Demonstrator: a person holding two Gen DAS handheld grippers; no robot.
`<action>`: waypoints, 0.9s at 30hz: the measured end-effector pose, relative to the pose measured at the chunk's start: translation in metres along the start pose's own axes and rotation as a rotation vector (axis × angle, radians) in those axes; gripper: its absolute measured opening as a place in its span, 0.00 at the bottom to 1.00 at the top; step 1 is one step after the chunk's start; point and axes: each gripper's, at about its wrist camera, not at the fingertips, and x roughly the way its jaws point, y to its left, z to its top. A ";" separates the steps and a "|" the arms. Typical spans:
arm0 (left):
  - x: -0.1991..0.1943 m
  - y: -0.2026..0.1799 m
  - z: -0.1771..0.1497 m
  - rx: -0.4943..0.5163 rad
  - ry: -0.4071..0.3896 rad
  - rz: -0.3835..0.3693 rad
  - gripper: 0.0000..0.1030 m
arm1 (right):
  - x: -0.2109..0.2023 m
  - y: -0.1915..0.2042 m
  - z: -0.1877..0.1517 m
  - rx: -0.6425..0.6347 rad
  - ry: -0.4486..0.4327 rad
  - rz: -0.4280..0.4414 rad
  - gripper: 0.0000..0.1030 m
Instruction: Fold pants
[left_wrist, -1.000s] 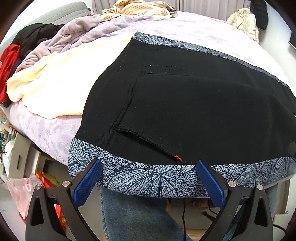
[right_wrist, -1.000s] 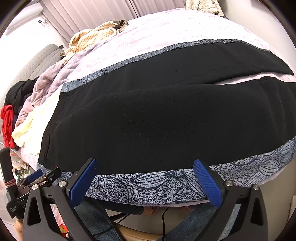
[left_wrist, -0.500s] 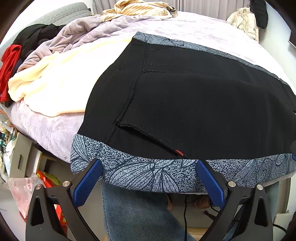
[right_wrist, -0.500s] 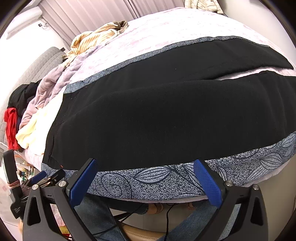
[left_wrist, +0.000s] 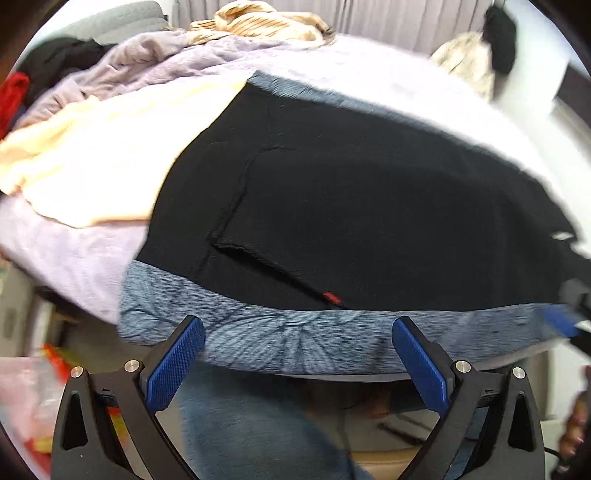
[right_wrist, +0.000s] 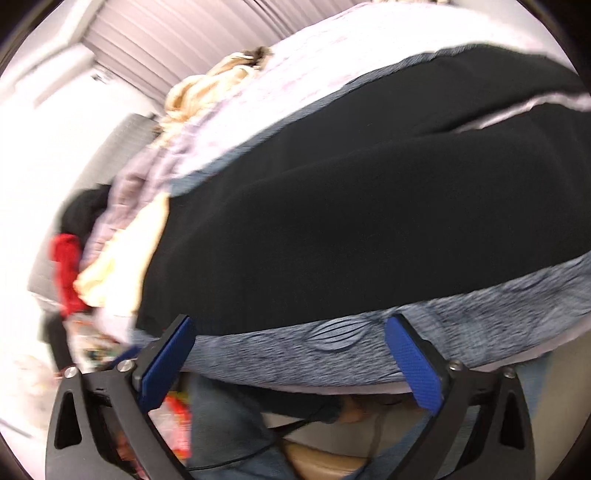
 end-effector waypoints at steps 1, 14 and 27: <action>-0.002 0.007 -0.003 -0.016 -0.012 -0.059 0.99 | 0.001 -0.005 -0.003 0.014 0.016 0.062 0.72; 0.015 0.029 -0.039 -0.082 0.015 -0.328 0.99 | 0.058 -0.057 -0.035 0.188 0.159 0.343 0.50; 0.021 0.040 -0.037 -0.172 0.010 -0.407 0.99 | 0.070 -0.052 -0.039 0.223 0.127 0.496 0.50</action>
